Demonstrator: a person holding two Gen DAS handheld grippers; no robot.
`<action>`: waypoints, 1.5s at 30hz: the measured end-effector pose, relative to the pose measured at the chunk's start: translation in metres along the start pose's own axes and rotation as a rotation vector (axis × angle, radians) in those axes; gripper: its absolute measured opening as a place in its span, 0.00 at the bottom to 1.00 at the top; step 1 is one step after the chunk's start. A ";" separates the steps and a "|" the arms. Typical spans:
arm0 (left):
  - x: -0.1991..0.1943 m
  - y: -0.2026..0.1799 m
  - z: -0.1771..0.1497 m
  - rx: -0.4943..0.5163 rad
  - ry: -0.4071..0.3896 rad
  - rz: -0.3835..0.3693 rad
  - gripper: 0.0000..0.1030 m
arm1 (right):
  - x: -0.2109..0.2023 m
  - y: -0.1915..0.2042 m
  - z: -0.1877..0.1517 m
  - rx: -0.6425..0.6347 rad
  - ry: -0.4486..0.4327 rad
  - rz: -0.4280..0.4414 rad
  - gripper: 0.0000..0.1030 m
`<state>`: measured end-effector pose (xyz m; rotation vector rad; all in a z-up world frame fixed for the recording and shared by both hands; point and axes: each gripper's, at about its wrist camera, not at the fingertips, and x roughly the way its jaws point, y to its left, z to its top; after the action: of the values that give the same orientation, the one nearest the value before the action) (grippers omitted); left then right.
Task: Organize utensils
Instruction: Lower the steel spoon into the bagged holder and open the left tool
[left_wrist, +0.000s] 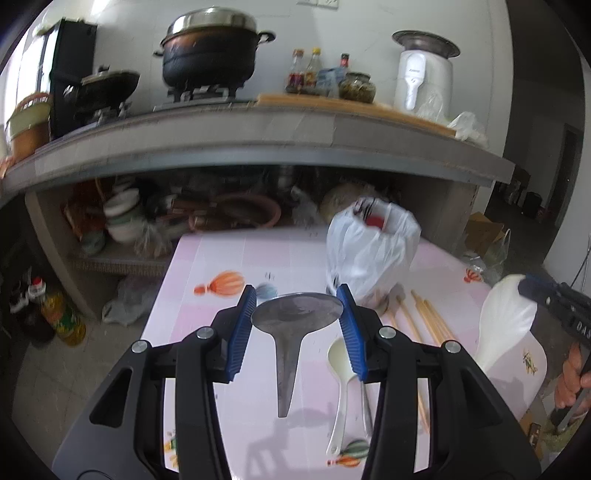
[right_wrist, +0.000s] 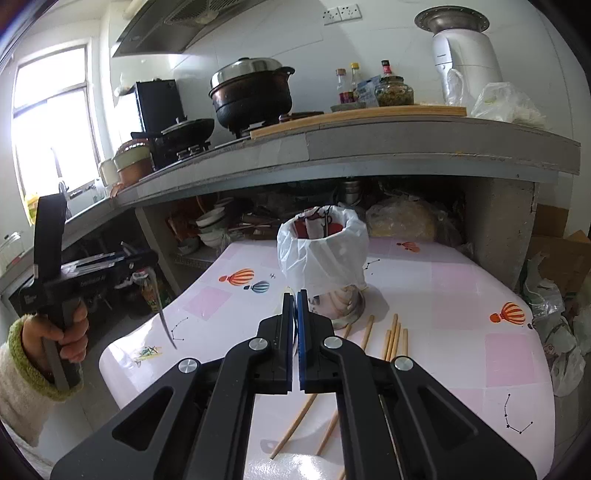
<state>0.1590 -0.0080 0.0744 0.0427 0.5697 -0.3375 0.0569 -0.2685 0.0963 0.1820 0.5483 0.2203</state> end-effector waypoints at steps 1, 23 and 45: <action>0.001 -0.003 0.005 0.007 -0.010 -0.003 0.41 | -0.002 -0.001 0.000 0.003 -0.005 0.001 0.02; 0.082 -0.085 0.181 0.044 -0.141 -0.171 0.41 | 0.011 -0.032 -0.007 0.057 0.016 0.040 0.02; 0.224 -0.105 0.121 0.084 0.016 -0.134 0.42 | 0.035 -0.054 -0.010 0.099 0.065 0.051 0.02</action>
<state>0.3653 -0.1905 0.0621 0.0884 0.5751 -0.4922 0.0898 -0.3104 0.0582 0.2863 0.6197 0.2497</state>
